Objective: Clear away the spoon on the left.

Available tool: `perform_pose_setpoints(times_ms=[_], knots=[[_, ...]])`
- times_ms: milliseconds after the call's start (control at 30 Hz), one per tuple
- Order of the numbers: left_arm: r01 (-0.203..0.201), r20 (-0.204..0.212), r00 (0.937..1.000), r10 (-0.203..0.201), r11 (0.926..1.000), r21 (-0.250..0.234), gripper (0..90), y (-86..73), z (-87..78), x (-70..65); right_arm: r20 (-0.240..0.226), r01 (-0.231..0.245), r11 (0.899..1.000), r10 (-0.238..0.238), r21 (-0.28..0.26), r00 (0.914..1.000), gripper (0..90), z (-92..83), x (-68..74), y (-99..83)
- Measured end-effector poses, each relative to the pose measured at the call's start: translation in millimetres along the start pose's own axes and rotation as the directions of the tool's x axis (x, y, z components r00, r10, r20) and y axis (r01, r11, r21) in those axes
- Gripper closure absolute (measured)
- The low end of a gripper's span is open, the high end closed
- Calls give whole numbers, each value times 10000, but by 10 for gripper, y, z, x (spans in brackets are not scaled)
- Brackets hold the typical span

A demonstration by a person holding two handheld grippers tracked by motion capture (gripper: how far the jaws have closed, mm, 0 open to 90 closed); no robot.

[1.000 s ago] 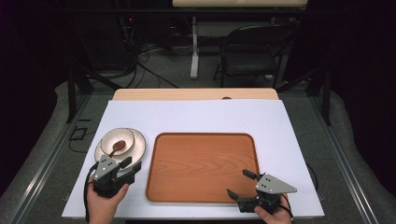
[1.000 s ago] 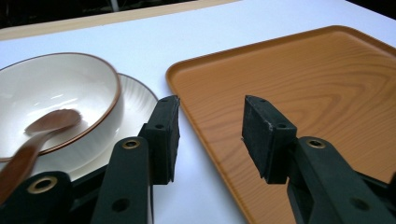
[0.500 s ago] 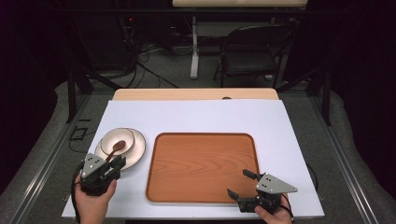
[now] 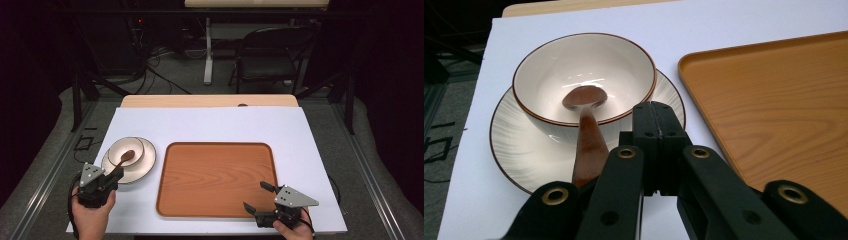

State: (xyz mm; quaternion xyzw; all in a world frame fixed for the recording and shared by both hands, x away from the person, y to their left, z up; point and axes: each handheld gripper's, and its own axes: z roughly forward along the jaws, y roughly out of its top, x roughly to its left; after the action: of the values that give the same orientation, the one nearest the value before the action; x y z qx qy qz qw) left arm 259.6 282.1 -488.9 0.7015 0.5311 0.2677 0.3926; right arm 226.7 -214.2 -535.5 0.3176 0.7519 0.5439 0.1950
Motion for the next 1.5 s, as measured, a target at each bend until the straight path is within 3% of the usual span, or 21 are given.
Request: perform_pose_setpoints(times_ms=[700, 967, 1500], knots=[[550, -802, 9952, -554, 9985, -71, 900, -43, -17, 282, -15, -29, 10000, 28, -38, 10000, 141, -2, -2, 0], [819, -1272, 9883, -841, 9964, -219, 900, -59, -44, 445, -33, -34, 10000, 33, -35, 10000, 141, 2, 1, -1], [1308, -1810, 9734, -1407, 9893, -652, 900, -91, 1, 679, -73, -94, 10000, 94, 22, 9999, 141, 15, 4, -5]])
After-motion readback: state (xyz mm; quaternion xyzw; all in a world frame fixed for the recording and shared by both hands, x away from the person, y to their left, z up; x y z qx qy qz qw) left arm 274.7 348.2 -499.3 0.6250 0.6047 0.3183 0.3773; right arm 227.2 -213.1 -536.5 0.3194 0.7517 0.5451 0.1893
